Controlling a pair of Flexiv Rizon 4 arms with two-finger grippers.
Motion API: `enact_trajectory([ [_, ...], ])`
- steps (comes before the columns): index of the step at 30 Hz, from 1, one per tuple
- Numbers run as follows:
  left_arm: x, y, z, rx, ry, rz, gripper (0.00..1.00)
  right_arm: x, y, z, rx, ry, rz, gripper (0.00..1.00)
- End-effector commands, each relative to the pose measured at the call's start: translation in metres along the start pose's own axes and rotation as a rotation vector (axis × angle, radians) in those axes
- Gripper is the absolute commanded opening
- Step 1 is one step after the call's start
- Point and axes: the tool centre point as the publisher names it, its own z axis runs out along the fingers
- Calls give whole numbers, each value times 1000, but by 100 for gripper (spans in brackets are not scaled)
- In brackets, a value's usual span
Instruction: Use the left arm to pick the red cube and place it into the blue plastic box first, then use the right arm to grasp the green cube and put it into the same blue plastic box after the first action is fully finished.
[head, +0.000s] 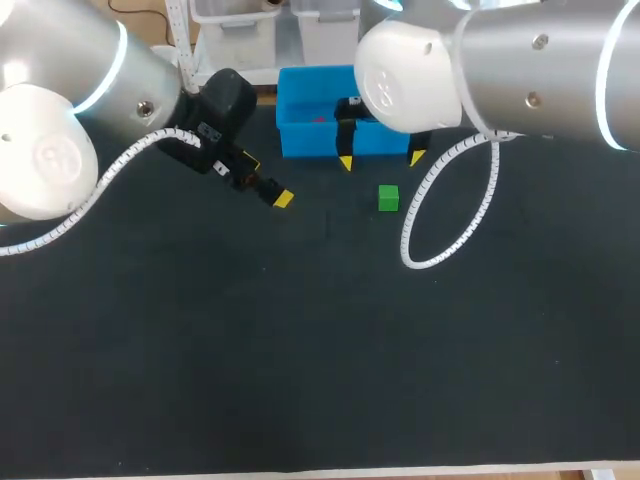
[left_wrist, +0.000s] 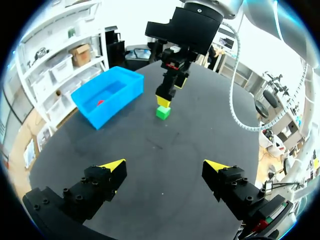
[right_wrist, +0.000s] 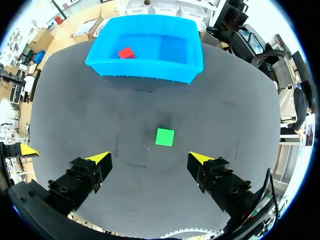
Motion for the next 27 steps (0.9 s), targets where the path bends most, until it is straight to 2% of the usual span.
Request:
enact_trajectory([
  [1, 1, 1, 0, 5, -5, 3, 100, 4, -1, 0, 0, -9, 2, 100],
  [16, 1, 1, 0, 5, -5, 3, 100, 4, -1, 0, 0, -9, 2, 100],
  [27, 1, 1, 0, 5, -5, 3, 100, 8, -15, 13, 28, 26, -12, 100],
])
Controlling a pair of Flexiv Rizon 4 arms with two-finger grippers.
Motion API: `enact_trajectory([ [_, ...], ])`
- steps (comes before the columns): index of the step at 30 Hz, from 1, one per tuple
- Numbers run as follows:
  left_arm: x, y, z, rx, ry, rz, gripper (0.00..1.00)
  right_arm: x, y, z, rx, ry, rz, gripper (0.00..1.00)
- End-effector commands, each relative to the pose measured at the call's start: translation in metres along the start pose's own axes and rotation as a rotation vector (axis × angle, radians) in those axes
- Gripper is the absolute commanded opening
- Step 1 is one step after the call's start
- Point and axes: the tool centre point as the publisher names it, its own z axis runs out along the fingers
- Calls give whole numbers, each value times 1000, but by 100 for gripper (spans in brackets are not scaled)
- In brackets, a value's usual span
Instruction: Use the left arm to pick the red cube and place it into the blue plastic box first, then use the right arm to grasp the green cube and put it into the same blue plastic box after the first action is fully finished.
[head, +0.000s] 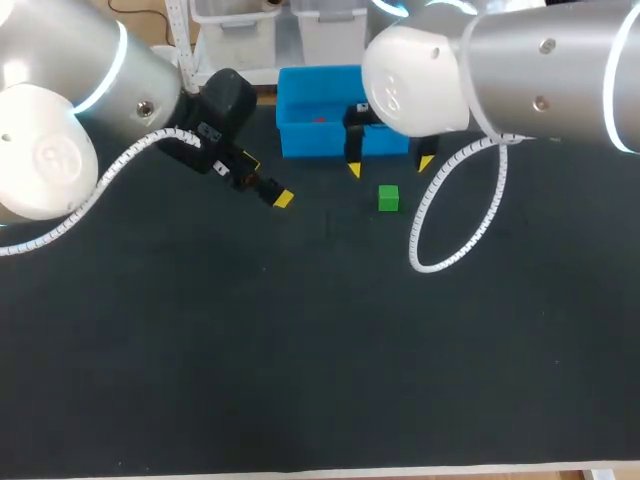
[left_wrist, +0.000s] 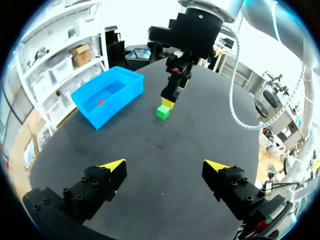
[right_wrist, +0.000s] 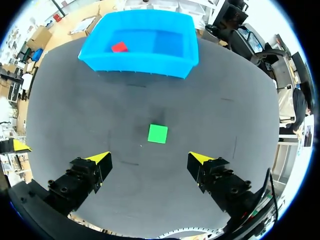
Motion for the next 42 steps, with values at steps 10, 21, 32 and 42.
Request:
enact_trajectory([
  [10, 1, 1, 0, 5, -5, 3, 100, 2, -5, 17, 37, 10, 12, 100],
  [21, 1, 1, 0, 5, -5, 3, 100, -1, 0, 29, 37, -1, 7, 100],
  [32, 1, 1, 0, 5, -5, 3, 100, -3, 5, 50, 38, -11, -7, 100],
  [42, 1, 1, 0, 5, -5, 3, 100, -5, -6, 68, 51, -9, 20, 100],
])
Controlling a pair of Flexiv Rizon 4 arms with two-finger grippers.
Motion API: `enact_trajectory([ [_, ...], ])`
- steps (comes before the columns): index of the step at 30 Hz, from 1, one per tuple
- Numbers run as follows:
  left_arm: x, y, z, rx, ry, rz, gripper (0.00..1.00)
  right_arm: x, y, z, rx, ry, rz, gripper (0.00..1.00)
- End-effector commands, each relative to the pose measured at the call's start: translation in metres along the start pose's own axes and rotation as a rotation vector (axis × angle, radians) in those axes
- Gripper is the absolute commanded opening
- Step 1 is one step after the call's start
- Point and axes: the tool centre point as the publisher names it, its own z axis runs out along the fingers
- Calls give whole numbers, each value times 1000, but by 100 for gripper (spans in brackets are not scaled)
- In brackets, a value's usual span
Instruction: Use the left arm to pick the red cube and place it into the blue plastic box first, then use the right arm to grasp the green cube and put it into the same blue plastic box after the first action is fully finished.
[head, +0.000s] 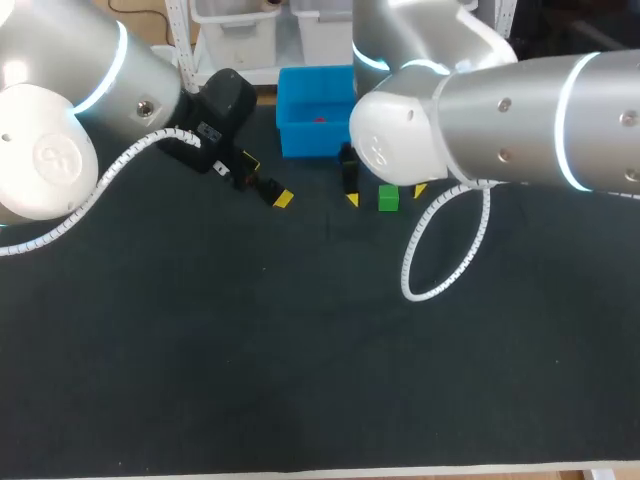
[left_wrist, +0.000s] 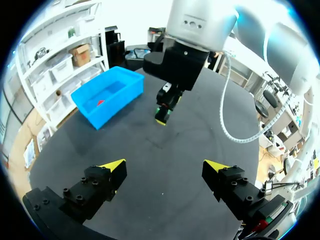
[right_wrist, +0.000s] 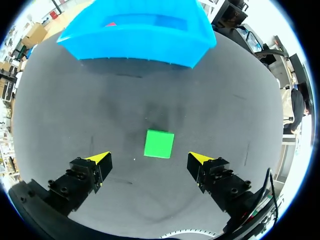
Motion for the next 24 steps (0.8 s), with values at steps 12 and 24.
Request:
enact_trajectory([
  [12, 1, 1, 0, 5, -6, 3, 100, -6, -14, 14, -10, -10, 42, 100],
  [24, 1, 1, 0, 5, -6, 3, 100, -5, -8, 19, -11, -6, 39, 100],
])
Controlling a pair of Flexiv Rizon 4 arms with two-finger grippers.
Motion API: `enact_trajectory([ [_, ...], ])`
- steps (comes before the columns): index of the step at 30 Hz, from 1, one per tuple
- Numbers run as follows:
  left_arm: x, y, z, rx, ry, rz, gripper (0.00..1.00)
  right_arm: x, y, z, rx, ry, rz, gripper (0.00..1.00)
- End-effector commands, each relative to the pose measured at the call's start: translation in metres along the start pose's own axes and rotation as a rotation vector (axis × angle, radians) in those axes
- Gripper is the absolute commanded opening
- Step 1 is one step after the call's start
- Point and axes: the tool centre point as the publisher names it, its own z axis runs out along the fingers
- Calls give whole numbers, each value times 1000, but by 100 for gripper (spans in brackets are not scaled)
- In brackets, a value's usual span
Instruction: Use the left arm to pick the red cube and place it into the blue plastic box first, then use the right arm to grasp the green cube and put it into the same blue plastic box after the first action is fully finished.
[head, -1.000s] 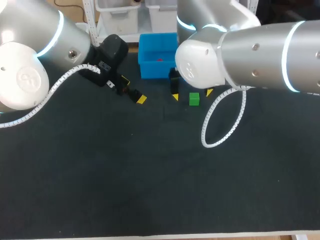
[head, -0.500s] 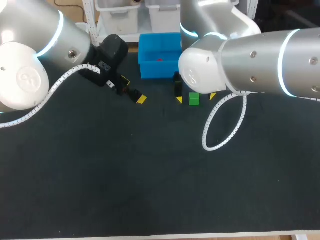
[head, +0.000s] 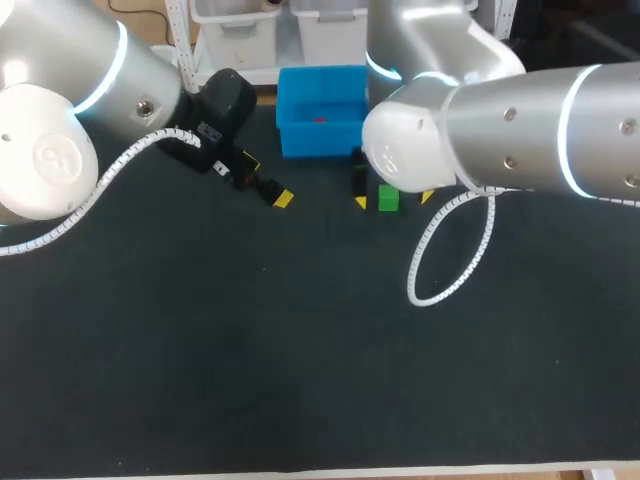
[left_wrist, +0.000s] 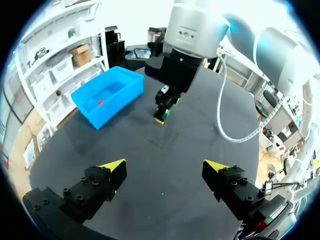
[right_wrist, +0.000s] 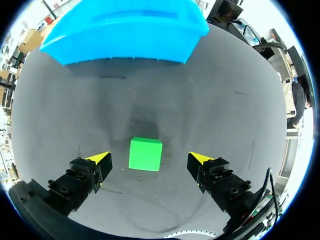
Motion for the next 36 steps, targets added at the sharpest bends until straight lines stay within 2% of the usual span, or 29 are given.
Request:
enact_trajectory([
  [1, 1, 1, 0, 5, -6, 3, 100, 1, 3, 2, 4, -2, -1, 100],
  [7, 1, 1, 0, 5, -6, 3, 100, 1, 6, 3, 7, 3, -5, 100],
  [8, 1, 1, 0, 5, -6, 3, 100, 1, 6, 3, 7, 4, -4, 53],
  [9, 1, 1, 0, 5, -6, 3, 100, 1, 6, 3, 7, 4, -2, 46],
  [11, 1, 1, 0, 5, -6, 3, 100, 1, 6, 3, 7, 6, 0, 0],
  [25, 1, 1, 0, 5, -6, 3, 100, 6, 4, 5, 7, 10, 18, 0],
  [36, 1, 1, 0, 5, -6, 3, 100, 8, -9, -10, 23, 1, 22, 0],
])
